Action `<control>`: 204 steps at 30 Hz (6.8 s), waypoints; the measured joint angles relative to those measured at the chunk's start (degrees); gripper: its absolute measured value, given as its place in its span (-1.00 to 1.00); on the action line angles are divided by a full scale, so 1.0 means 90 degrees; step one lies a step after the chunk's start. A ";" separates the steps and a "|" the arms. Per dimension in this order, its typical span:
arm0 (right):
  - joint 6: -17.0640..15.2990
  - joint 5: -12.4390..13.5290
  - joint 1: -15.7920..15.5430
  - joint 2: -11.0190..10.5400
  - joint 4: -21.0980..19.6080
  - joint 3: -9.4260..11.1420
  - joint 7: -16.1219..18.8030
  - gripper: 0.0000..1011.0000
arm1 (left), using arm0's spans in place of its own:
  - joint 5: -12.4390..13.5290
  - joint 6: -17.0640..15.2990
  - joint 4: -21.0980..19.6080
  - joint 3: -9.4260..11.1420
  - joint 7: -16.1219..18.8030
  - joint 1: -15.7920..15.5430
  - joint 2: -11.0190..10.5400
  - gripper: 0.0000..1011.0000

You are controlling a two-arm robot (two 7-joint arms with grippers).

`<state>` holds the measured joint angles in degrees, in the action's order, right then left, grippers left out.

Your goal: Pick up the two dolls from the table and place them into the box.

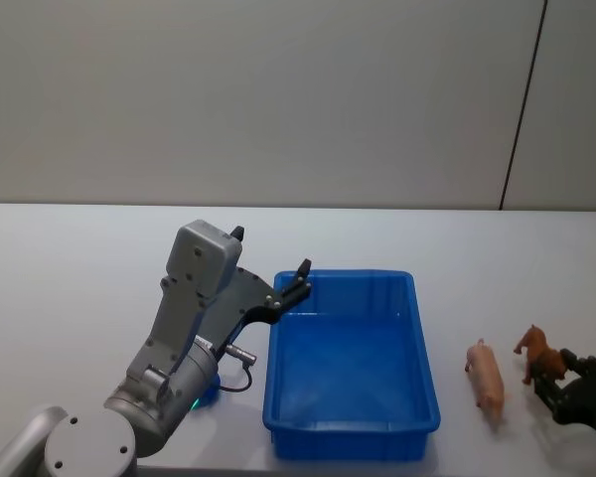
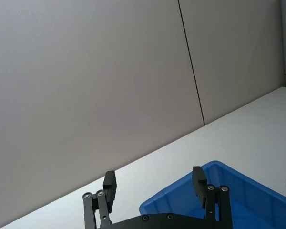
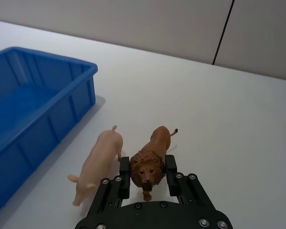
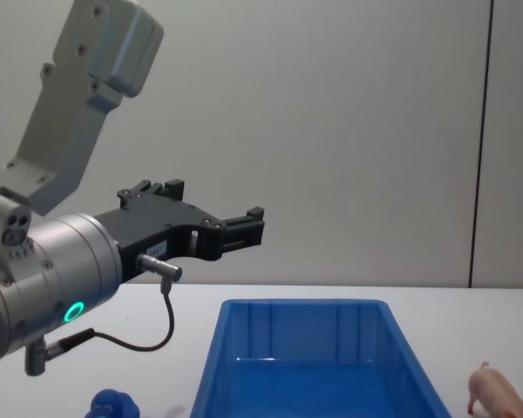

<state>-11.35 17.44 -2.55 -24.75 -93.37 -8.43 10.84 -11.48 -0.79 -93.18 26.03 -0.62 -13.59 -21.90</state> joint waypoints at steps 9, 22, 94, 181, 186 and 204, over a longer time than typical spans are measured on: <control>0.0444 0.0123 0.0008 0.0036 -0.0236 0.0039 -0.0038 -0.17 | 0.0000 0.0000 0.0000 0.0000 0.0000 0.0000 0.0000 0.98; 0.0638 0.0247 0.0100 0.0102 -0.0890 -0.0014 0.0336 -0.17 | 0.0000 0.0000 0.0000 0.0000 0.0000 0.0000 0.0000 0.98; -0.0744 -0.0389 0.0095 0.0076 -0.0649 -0.0335 0.0531 0.98 | 0.0000 0.0000 0.0000 0.0000 0.0000 0.0000 0.0000 0.98; -0.1259 -0.1070 0.0783 0.1448 -0.0748 -0.1264 0.0199 0.36 | 0.0000 0.0000 0.0000 0.0000 -0.0001 0.0000 0.0000 0.98; -0.1118 -0.1079 0.0788 0.1457 -0.0717 -0.1263 0.0201 0.67 | 0.0000 0.0000 0.0000 0.0000 -0.0001 0.0000 0.0000 0.98; -0.0094 -0.0599 0.0701 0.0803 -0.0525 -0.0668 0.0413 0.98 | 0.0000 0.0000 0.0000 0.0000 -0.0001 0.0000 0.0000 0.98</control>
<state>-12.20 12.05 3.76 -17.52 -98.10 -14.44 14.55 -11.48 -0.79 -93.17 26.03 -0.63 -13.59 -21.89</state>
